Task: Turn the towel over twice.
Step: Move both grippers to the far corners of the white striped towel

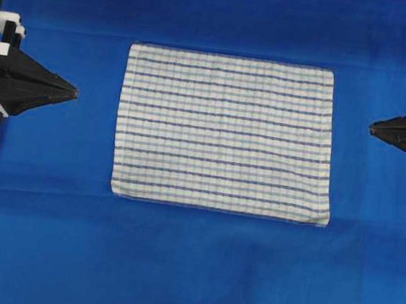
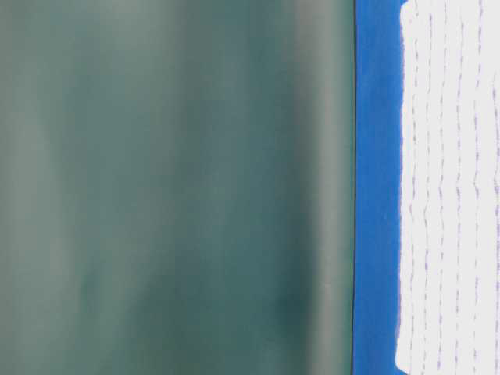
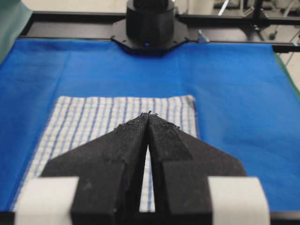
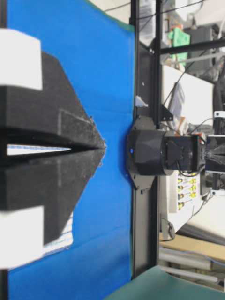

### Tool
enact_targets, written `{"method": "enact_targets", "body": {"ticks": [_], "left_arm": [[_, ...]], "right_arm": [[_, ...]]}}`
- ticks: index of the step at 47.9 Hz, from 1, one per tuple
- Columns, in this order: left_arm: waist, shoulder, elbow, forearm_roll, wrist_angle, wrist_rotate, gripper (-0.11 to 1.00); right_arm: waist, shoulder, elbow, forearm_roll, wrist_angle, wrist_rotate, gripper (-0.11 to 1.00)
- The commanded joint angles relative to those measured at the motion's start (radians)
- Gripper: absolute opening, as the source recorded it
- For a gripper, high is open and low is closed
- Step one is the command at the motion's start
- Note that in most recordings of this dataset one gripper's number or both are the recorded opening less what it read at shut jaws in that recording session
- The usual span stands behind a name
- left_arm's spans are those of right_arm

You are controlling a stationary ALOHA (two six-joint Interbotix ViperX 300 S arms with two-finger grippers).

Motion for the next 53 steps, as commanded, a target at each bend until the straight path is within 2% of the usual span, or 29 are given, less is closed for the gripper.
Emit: {"method": "enact_targets", "body": {"ticks": [1,13,23,32,36,43,47,49,53], "left_arm": [[0.015,0.011,-0.031,-0.018,-0.012,0.008,0.0],[0.094,0.051,-0.029,-0.018,-0.034,0.017,0.0],[0.184,0.146,-0.026,-0.018,-0.04,0.015,0.0],[0.265,0.275,-0.023,-0.018,-0.078,0.015,0.02],[0.299,0.333,-0.02,-0.018,-0.104,0.017,0.16],[0.353,0.446,-0.018,-0.018,-0.158,0.015,0.59],[0.379,0.523,-0.025,-0.018,-0.19,0.015,0.81],[0.393,0.557,-0.026,-0.018,-0.204,0.017,0.88],[0.425,0.623,-0.028,-0.018,-0.232,0.017,0.89]], "right_arm": [[-0.023,0.006,-0.032,0.0,-0.005,-0.012,0.0],[-0.143,0.031,-0.057,0.0,0.106,-0.005,0.0],[-0.255,0.089,-0.044,0.0,0.123,0.008,0.0],[-0.376,0.201,-0.038,0.005,0.126,0.009,0.01],[-0.41,0.27,-0.041,0.005,0.126,0.009,0.06],[-0.456,0.417,-0.064,0.002,0.123,0.006,0.49],[-0.476,0.497,-0.075,0.002,0.12,0.006,0.66],[-0.486,0.535,-0.081,0.0,0.115,0.005,0.68],[-0.506,0.624,-0.097,0.0,0.101,0.005,0.64]]}}
